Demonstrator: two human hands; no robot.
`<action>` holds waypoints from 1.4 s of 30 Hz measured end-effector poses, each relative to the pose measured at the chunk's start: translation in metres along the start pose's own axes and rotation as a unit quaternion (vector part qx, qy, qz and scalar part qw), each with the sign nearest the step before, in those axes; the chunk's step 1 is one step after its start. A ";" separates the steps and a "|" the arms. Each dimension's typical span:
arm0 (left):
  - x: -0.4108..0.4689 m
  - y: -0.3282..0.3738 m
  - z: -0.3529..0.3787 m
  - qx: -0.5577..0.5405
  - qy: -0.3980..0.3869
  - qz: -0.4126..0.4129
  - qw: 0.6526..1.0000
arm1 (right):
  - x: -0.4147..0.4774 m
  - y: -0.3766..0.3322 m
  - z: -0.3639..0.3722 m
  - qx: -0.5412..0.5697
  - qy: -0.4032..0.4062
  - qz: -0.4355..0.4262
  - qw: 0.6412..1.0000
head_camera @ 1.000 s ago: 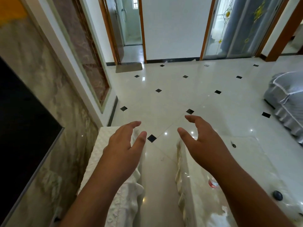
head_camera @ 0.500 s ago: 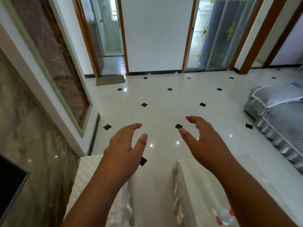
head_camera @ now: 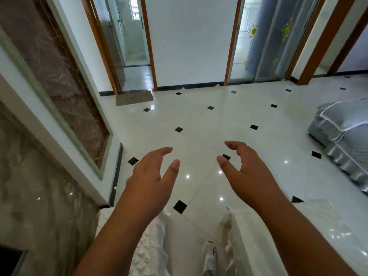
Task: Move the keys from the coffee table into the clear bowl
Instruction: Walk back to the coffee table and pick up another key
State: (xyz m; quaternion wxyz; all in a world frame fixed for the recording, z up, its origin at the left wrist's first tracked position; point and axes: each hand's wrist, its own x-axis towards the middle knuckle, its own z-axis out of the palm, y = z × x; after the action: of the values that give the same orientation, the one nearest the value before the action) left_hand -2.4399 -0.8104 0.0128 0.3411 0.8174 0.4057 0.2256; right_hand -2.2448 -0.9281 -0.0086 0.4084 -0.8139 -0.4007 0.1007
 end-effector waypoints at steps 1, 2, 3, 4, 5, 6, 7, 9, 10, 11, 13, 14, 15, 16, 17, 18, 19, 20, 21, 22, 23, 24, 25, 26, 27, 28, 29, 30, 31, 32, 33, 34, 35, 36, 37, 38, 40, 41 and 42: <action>0.011 -0.002 0.001 0.006 0.000 -0.002 1.000 | 0.014 0.001 0.005 0.003 -0.003 0.001 1.000; 0.021 -0.003 0.002 0.012 -0.001 -0.004 1.000 | 0.027 0.003 0.010 0.006 -0.006 0.002 1.000; 0.033 -0.004 0.004 0.019 -0.001 -0.004 1.000 | 0.041 0.004 0.014 0.012 -0.010 0.003 1.000; 0.046 -0.005 0.005 0.027 0.002 -0.003 1.000 | 0.057 0.006 0.019 0.021 -0.013 0.002 1.000; 0.061 -0.005 0.006 0.033 0.006 -0.002 0.999 | 0.074 0.007 0.023 0.029 -0.017 0.001 0.999; 0.076 -0.005 0.008 0.040 0.012 -0.001 0.999 | 0.092 0.009 0.027 0.037 -0.023 -0.001 0.999; 0.093 -0.005 0.009 0.049 0.018 -0.002 0.999 | 0.112 0.011 0.030 0.042 -0.028 -0.004 0.999; 0.129 0.000 0.011 0.066 0.030 -0.008 0.997 | 0.152 0.013 0.036 0.053 -0.034 -0.009 0.998; 0.148 0.004 0.013 0.069 0.035 -0.009 0.997 | 0.173 0.015 0.038 0.062 -0.035 -0.011 0.997; 0.168 0.008 0.015 0.069 0.041 -0.009 0.997 | 0.192 0.017 0.039 0.069 -0.035 -0.012 0.997; 0.206 0.018 0.023 0.069 0.047 -0.007 0.996 | 0.228 0.023 0.040 0.072 -0.036 -0.014 0.997; 0.224 0.023 0.029 0.071 0.047 -0.006 0.996 | 0.245 0.027 0.038 0.071 -0.037 -0.014 0.997; 0.240 0.027 0.035 0.070 0.048 -0.004 0.996 | 0.260 0.031 0.036 0.069 -0.038 -0.014 0.997; 0.254 0.031 0.042 0.067 0.049 0.001 0.997 | 0.273 0.035 0.033 0.066 -0.038 -0.015 0.997; 0.267 0.036 0.048 0.061 0.048 0.007 0.997 | 0.287 0.040 0.029 0.060 -0.036 -0.014 0.997; 0.280 0.040 0.055 0.056 0.044 0.013 0.997 | 0.300 0.044 0.025 0.052 -0.033 -0.013 0.998; 0.291 0.044 0.062 0.056 0.035 0.016 0.998 | 0.311 0.049 0.020 0.045 -0.029 -0.009 0.999; 0.301 0.048 0.068 0.059 0.024 0.016 0.998 | 0.321 0.053 0.015 0.041 -0.026 -0.003 0.999; 0.312 0.053 0.074 0.060 0.013 0.016 0.998 | 0.330 0.058 0.010 0.038 -0.021 0.002 0.999; 0.322 0.057 0.079 0.058 0.005 0.018 0.998 | 0.339 0.063 0.005 0.035 -0.016 0.003 0.999; 0.333 0.062 0.085 0.053 0.000 0.020 0.998 | 0.347 0.067 0.000 0.032 -0.010 0.006 0.999; 0.346 0.067 0.091 0.048 -0.004 0.024 0.999 | 0.355 0.073 -0.006 0.032 -0.003 0.013 0.999; 0.359 0.071 0.098 0.048 -0.011 0.030 0.998 | 0.363 0.078 -0.011 0.034 0.005 0.022 0.999; 0.371 0.075 0.105 0.051 -0.019 0.038 0.998 | 0.372 0.083 -0.016 0.033 0.015 0.030 0.999; 0.383 0.079 0.112 0.054 -0.028 0.047 0.997 | 0.380 0.089 -0.022 0.025 0.027 0.036 0.999; 0.396 0.083 0.118 0.055 -0.038 0.057 0.996 | 0.388 0.095 -0.027 0.016 0.039 0.041 0.998; 0.409 0.086 0.125 0.053 -0.047 0.067 0.995 | 0.396 0.100 -0.031 0.008 0.050 0.048 0.998; 0.421 0.090 0.131 0.047 -0.057 0.078 0.994 | 0.403 0.106 -0.036 0.004 0.059 0.057 0.997; 0.434 0.092 0.137 0.040 -0.067 0.086 0.993 | 0.410 0.111 -0.040 0.003 0.066 0.066 0.996; 0.447 0.095 0.143 0.033 -0.076 0.094 0.992 | 0.418 0.116 -0.044 0.004 0.073 0.075 0.994; 0.460 0.097 0.149 0.027 -0.084 0.103 0.991 | 0.426 0.120 -0.047 0.002 0.081 0.086 0.993; 0.474 0.100 0.154 0.024 -0.093 0.112 0.989 | 0.436 0.123 -0.051 -0.004 0.090 0.097 0.991; 0.487 0.102 0.159 0.022 -0.102 0.122 0.987 | 0.446 0.126 -0.053 -0.011 0.103 0.107 0.989; 0.502 0.105 0.163 0.021 -0.114 0.133 0.984 | 0.457 0.128 -0.055 -0.017 0.118 0.116 0.986; 0.518 0.108 0.167 0.021 -0.127 0.143 0.981 | 0.467 0.129 -0.057 -0.022 0.133 0.122 0.983; 0.536 0.110 0.170 0.021 -0.139 0.154 0.978 | 0.477 0.130 -0.058 -0.027 0.146 0.125 0.981; 0.570 0.116 0.177 0.024 -0.155 0.178 0.971 | 0.497 0.131 -0.061 -0.039 0.169 0.127 0.977; 0.587 0.120 0.182 0.021 -0.160 0.192 0.968 | 0.508 0.133 -0.062 -0.047 0.182 0.133 0.973; 0.604 0.123 0.186 0.014 -0.166 0.203 0.965 | 0.518 0.135 -0.064 -0.053 0.195 0.143 0.969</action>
State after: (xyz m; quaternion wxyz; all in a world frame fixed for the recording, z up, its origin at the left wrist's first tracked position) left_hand -1.9134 -0.4407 0.0352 0.3392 0.9133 0.1722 0.1455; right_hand -1.7951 -0.6316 0.0165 0.4167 -0.8871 -0.1971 -0.0241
